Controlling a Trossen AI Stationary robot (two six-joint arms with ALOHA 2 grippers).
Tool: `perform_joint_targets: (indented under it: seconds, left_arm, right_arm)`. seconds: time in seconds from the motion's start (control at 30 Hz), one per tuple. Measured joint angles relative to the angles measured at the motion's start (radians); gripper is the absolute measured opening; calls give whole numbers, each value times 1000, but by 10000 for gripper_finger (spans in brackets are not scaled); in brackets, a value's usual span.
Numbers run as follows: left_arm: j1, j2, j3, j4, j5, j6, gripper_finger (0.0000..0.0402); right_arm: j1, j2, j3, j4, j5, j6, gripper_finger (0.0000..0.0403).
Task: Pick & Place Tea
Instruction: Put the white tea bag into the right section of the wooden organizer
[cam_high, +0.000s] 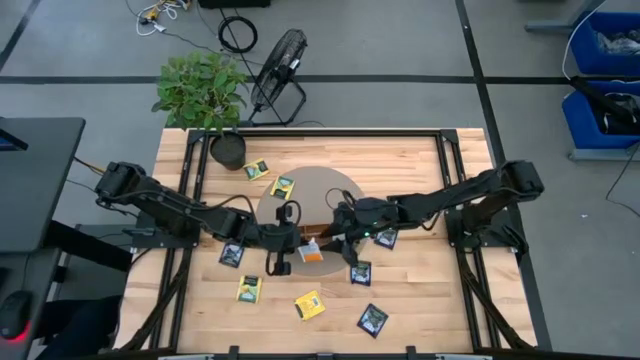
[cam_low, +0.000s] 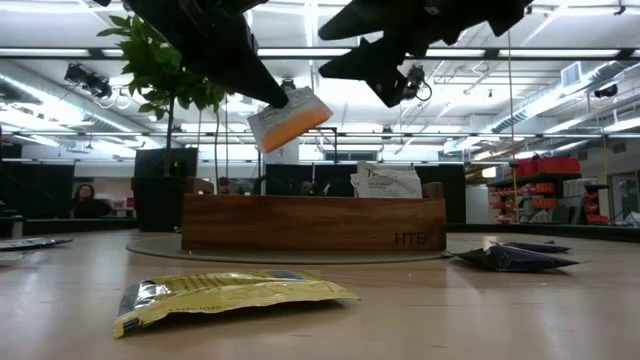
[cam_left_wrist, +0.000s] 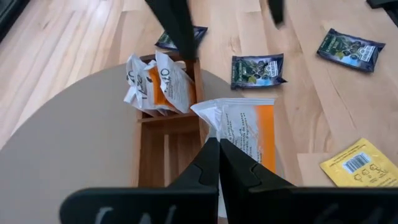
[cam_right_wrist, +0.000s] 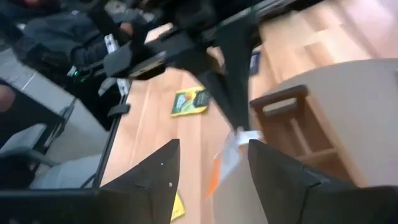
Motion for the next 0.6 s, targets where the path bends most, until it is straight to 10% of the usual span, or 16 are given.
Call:
perform_joint_targets:
  seconds: [0.6]
  left_arm:
    - [3,0,0,21,-71,78,2]
  right_arm:
    - [-44,58,21,7,-49,29,200]
